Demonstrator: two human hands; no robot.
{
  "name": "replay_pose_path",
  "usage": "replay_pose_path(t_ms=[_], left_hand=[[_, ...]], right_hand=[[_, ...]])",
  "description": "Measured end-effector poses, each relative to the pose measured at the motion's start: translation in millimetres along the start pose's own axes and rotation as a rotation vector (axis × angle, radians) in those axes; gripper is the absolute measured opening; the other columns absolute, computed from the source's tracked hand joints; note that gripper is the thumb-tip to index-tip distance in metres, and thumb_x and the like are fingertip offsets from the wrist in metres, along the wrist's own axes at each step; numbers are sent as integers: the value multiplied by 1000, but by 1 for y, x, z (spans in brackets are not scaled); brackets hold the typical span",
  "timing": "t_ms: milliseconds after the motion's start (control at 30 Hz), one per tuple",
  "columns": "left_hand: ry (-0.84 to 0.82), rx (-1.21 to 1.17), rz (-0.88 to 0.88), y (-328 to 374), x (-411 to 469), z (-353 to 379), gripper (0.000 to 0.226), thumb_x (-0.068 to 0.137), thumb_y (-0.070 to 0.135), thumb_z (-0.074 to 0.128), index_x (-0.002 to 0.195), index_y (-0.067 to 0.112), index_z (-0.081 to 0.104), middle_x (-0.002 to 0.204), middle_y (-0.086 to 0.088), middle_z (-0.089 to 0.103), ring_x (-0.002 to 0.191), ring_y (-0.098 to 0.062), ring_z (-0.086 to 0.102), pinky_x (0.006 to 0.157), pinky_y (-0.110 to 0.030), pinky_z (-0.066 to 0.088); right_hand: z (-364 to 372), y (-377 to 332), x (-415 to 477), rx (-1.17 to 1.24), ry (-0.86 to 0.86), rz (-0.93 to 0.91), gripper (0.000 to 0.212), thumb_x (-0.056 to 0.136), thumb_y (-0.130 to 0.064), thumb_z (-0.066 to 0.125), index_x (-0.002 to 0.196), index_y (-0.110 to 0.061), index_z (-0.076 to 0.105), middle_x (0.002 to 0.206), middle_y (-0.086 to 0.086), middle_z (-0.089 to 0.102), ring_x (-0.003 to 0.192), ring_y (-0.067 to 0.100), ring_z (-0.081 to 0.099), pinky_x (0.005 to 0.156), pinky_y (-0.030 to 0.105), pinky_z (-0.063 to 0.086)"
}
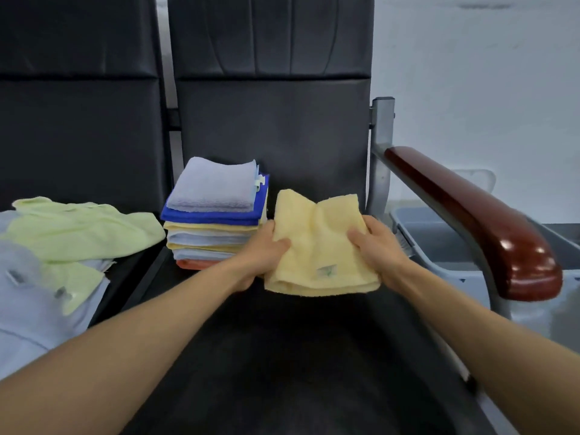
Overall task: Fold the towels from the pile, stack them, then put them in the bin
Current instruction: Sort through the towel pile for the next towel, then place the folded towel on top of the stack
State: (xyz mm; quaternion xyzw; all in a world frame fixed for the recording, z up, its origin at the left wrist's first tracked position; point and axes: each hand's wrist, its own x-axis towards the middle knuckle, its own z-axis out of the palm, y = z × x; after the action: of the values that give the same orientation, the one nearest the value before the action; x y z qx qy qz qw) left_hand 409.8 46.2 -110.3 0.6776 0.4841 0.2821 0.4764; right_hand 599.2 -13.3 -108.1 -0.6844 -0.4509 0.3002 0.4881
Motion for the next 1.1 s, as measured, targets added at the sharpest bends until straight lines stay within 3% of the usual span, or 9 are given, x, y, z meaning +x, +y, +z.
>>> replay_pose_path(t_ms=[100,200,300,500,567,700,833,967,1100], left_hand=[[48,92,16,2,46,14,34,100,27,47,133,21,41,129,5,50,113,-17,48,98,-38,43],[92,155,34,1,80,26,27,99,25,47,125,18,45,120,1,53,106,-17,49,89,-34,42],[118,149,29,-3,105,38,29,100,23,47,127,15,45,122,-2,52,103,-16,47,85,-32,39],[113,82,-82,-25,120,47,41,99,25,47,138,12,40,133,-7,51,119,-24,49,93,-35,41],[102,67,-90,-28,115,47,43,99,26,48,139,13,39,133,-7,51,119,-24,49,96,-36,42],[58,91,-29,-25,89,42,50,97,21,49,144,16,33,135,-2,48,115,-17,47,92,-31,40],[7,138,31,-28,47,23,53,97,17,50,146,22,33,122,12,48,116,-9,46,100,-29,41],[17,148,55,-34,1,-18,32,97,14,53,128,21,57,109,3,64,102,-12,62,91,-33,55],[98,149,51,-47,-48,-84,21,97,12,53,108,24,66,102,5,68,92,-8,67,78,-26,56]], right_hand=[[-4,8,43,-94,67,-14,32,100,-21,42,131,-20,48,116,-3,56,106,20,55,91,37,45],[-7,18,75,-136,104,-16,31,99,-22,43,128,-18,52,113,-2,58,103,21,56,92,41,48],[-6,30,102,-175,121,-38,28,98,-24,46,123,-16,56,110,0,60,101,20,57,89,39,47],[8,65,123,-268,173,21,35,95,-28,56,125,-10,58,120,6,63,109,26,58,88,35,44],[10,68,121,-291,205,21,39,95,-28,55,128,-10,56,124,7,61,113,28,56,91,37,43],[9,60,102,-401,215,-68,33,95,-21,50,126,-9,53,122,10,59,111,28,54,83,32,39],[13,46,64,-633,287,-233,38,94,-15,51,131,-9,52,129,12,58,122,32,48,102,45,39],[38,22,25,-634,200,-382,31,92,-12,53,122,-16,61,131,5,58,123,25,47,106,44,37],[81,-16,-10,-577,28,-509,25,93,-12,52,114,-17,65,120,1,62,110,17,53,94,27,40]])
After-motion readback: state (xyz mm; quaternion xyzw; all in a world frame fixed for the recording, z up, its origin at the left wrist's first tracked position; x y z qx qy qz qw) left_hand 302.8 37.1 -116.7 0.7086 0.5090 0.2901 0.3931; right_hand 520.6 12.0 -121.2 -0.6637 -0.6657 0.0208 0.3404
